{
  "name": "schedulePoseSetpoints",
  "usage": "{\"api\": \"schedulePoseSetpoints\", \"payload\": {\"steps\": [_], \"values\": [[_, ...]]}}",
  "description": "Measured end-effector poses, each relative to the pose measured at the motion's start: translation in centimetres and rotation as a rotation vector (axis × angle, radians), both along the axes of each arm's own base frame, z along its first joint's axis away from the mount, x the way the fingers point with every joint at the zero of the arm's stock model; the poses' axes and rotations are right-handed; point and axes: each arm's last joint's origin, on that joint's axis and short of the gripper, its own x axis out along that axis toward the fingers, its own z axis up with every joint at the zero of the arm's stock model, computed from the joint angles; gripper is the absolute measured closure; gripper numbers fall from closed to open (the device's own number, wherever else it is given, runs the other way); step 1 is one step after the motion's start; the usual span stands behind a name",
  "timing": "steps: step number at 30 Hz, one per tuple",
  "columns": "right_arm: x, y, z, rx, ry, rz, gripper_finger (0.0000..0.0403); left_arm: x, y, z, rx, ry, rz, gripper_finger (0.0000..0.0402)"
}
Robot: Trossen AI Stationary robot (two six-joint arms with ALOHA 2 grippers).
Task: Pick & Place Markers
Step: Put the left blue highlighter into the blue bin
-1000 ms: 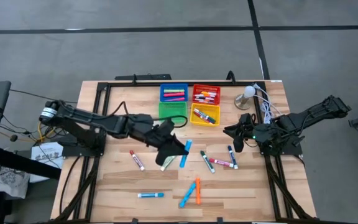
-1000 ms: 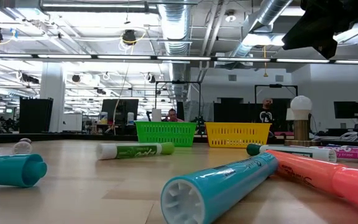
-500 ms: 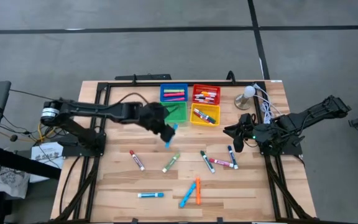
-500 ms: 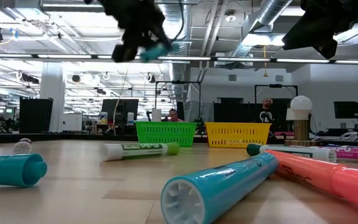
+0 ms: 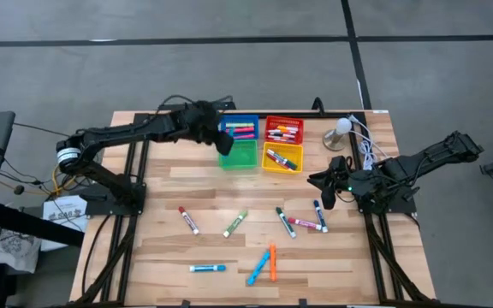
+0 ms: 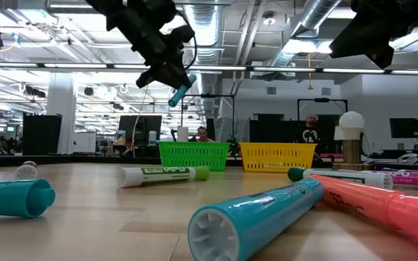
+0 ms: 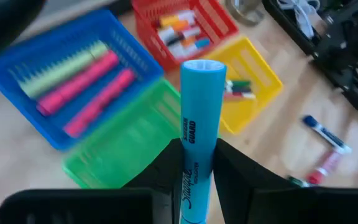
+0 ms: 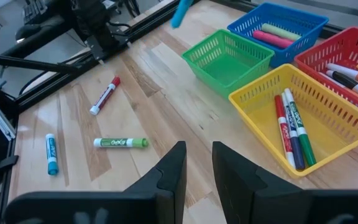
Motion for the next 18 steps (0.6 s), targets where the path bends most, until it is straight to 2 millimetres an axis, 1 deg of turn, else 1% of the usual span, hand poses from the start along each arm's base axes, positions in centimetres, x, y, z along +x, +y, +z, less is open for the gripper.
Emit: {"api": "schedulePoseSetpoints", "payload": {"steps": [4,8,14,18], "values": [[0.0,0.0,0.0,0.000,0.000,0.000,0.0336,-0.3,1.8,0.5,0.100,-0.029,-0.013,0.0334],[0.0,0.0,0.0,0.000,0.000,0.000,0.0336,-0.2,3.1,0.9,0.187,-0.044,-0.031,0.0333],[0.0,0.0,0.0,0.007,-0.001,-0.001,0.0336,1.7,5.2,1.7,0.317,-0.017,-0.087,0.0333],[0.0,0.0,0.0,0.008,-0.001,0.000,0.0336,3.2,6.8,1.6,0.383,0.028,-0.133,0.0332]]}}
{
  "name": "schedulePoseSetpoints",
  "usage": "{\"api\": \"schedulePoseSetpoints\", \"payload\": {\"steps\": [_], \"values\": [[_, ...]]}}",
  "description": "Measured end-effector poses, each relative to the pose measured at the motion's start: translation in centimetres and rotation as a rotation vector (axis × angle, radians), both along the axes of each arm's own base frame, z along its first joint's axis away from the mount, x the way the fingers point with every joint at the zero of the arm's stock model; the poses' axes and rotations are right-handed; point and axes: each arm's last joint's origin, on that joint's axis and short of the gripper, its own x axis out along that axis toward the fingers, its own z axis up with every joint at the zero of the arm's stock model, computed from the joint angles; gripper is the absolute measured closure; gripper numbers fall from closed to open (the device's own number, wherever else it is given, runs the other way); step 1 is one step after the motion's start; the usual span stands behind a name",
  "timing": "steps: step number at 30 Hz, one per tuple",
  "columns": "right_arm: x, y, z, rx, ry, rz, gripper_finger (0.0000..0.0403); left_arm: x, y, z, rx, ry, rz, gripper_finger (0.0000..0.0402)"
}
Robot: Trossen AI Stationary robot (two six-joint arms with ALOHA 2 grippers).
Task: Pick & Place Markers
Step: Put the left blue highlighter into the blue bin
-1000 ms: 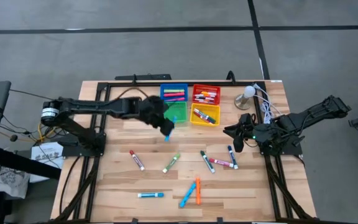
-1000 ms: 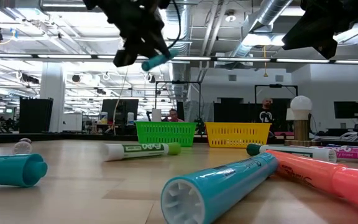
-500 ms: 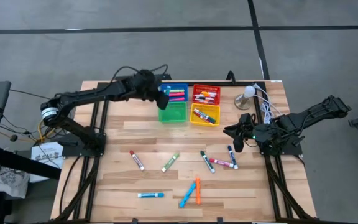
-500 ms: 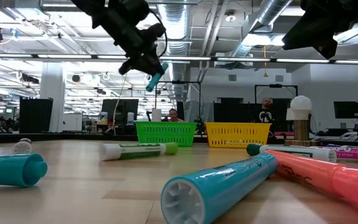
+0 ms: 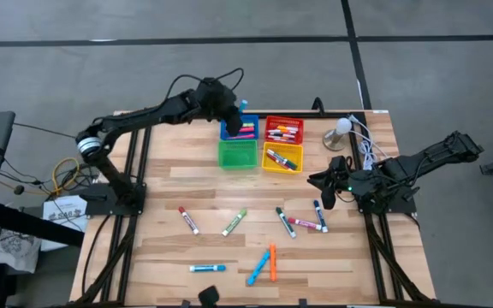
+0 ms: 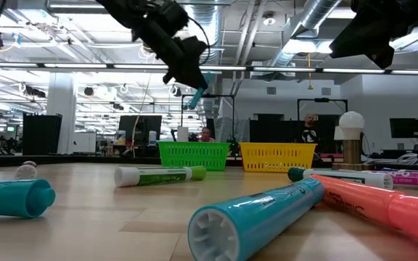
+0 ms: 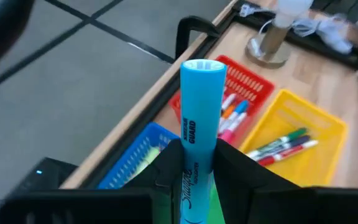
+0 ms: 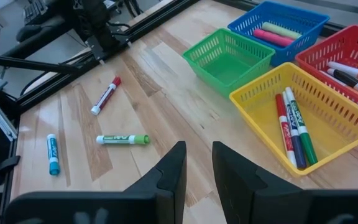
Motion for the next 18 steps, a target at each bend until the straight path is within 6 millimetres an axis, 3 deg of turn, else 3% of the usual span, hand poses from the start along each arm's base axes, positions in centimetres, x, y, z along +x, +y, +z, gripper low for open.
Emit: {"api": "schedulePoseSetpoints", "payload": {"steps": [5,10,18], "values": [[0.0,0.0,0.0,0.001,0.000,0.001,0.0336,1.5,2.1,-1.1,0.078,0.096,-0.059,0.0332],[0.0,0.0,0.0,0.001,0.000,0.001,0.0336,2.4,3.7,-3.6,0.097,0.178,-0.090,0.0332],[0.0,0.0,0.0,0.001,0.000,0.001,0.0336,3.1,4.7,-7.5,0.082,0.302,-0.143,0.0331]]}}
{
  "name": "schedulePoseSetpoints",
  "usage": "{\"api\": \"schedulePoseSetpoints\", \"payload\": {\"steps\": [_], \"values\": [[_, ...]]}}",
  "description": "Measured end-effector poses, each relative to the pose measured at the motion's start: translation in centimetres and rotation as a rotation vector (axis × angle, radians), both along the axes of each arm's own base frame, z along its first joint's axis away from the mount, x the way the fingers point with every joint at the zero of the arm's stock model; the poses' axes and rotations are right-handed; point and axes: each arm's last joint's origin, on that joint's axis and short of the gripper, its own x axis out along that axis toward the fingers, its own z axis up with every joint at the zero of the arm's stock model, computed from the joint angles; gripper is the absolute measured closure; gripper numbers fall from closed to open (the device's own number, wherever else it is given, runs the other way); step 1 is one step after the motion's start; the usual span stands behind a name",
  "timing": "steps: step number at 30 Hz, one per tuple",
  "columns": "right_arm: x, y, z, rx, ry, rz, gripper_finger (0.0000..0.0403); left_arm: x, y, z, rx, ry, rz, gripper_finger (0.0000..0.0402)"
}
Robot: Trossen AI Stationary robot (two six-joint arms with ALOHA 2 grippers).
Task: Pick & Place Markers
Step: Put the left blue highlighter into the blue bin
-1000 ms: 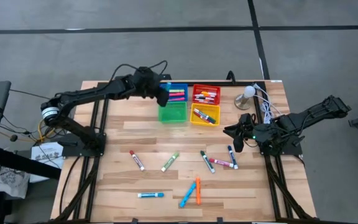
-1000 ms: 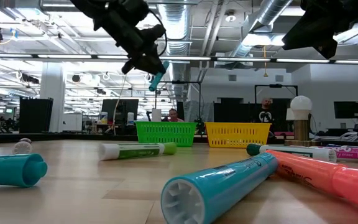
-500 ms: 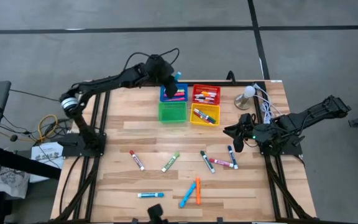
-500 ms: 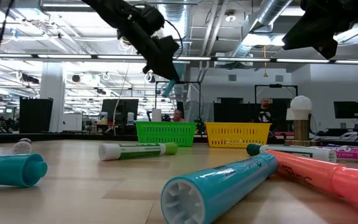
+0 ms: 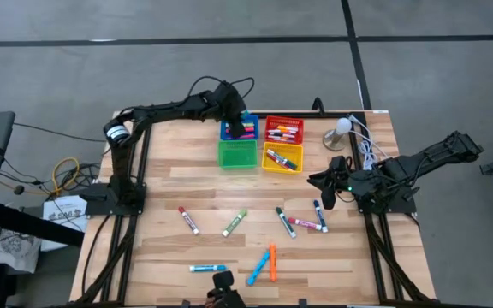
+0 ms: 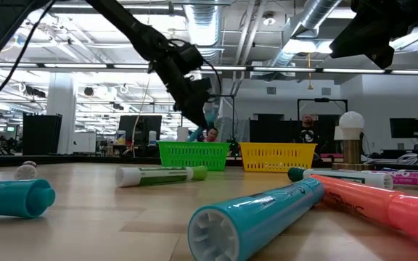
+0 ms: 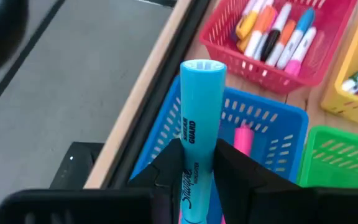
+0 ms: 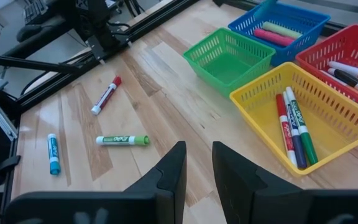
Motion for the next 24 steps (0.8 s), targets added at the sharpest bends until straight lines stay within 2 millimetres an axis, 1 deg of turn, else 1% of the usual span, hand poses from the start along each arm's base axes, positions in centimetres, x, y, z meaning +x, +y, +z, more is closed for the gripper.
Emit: {"api": "schedulePoseSetpoints", "payload": {"steps": [5,7,12,24], "values": [[0.0,0.0,0.0,0.000,-0.001,-0.001,0.0336,0.4,0.1,-1.7,-0.025,0.041,-0.006,0.0331],[0.0,0.0,0.0,0.000,-0.001,-0.001,0.0336,0.4,0.0,-2.0,-0.034,0.055,-0.008,0.0331],[0.0,0.0,0.0,0.000,-0.001,-0.001,0.0336,0.3,-0.3,-2.1,-0.052,0.082,-0.014,0.0331],[0.0,0.0,0.0,0.000,0.000,-0.001,0.0336,0.4,-0.6,-2.1,-0.063,0.084,-0.026,0.0328]]}}
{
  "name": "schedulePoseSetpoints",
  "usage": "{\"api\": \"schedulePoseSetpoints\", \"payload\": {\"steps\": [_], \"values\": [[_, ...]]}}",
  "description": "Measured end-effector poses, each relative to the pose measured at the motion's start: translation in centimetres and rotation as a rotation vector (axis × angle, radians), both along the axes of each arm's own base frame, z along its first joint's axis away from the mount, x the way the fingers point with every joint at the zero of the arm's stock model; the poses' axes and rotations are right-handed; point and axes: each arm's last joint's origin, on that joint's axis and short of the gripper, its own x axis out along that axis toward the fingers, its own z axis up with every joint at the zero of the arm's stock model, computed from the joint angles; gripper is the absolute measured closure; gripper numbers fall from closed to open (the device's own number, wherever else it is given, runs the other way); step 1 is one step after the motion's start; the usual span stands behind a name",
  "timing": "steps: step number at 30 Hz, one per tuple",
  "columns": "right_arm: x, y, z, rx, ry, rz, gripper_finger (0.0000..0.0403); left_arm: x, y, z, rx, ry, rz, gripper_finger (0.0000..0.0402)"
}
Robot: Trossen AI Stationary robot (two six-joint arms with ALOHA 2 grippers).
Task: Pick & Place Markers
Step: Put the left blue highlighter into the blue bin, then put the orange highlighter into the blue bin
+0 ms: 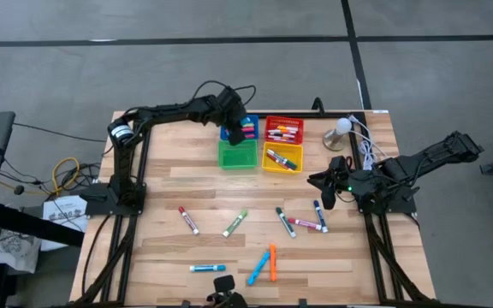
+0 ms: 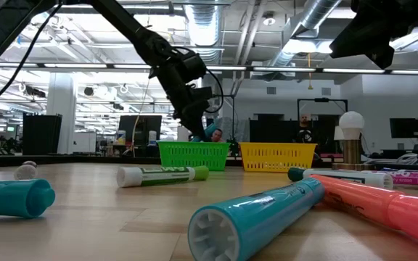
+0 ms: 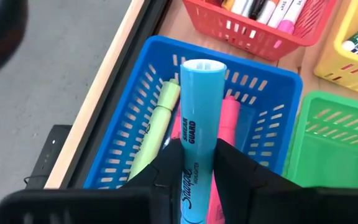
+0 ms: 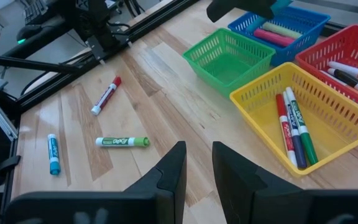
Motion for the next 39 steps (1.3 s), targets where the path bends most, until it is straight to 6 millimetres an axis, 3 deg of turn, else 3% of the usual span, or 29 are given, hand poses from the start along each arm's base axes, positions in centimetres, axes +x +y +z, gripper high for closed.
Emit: {"api": "schedulePoseSetpoints", "payload": {"steps": [17,23,30,39], "values": [[0.0,0.0,0.0,0.001,-0.001,0.000,0.0336,-0.1,0.0,0.1,0.019,0.016,0.017,0.0240],[0.0,0.0,0.0,0.000,0.000,0.000,0.0336,-0.5,-0.8,2.9,0.054,-0.046,0.050,0.0223],[0.0,0.0,0.0,0.001,0.000,0.000,0.0336,-0.9,-4.9,8.9,0.026,-0.239,0.066,0.0224],[0.0,0.0,0.0,0.001,0.000,0.001,0.0336,-1.5,-13.5,15.0,-0.052,-0.441,-0.086,0.0225]]}}
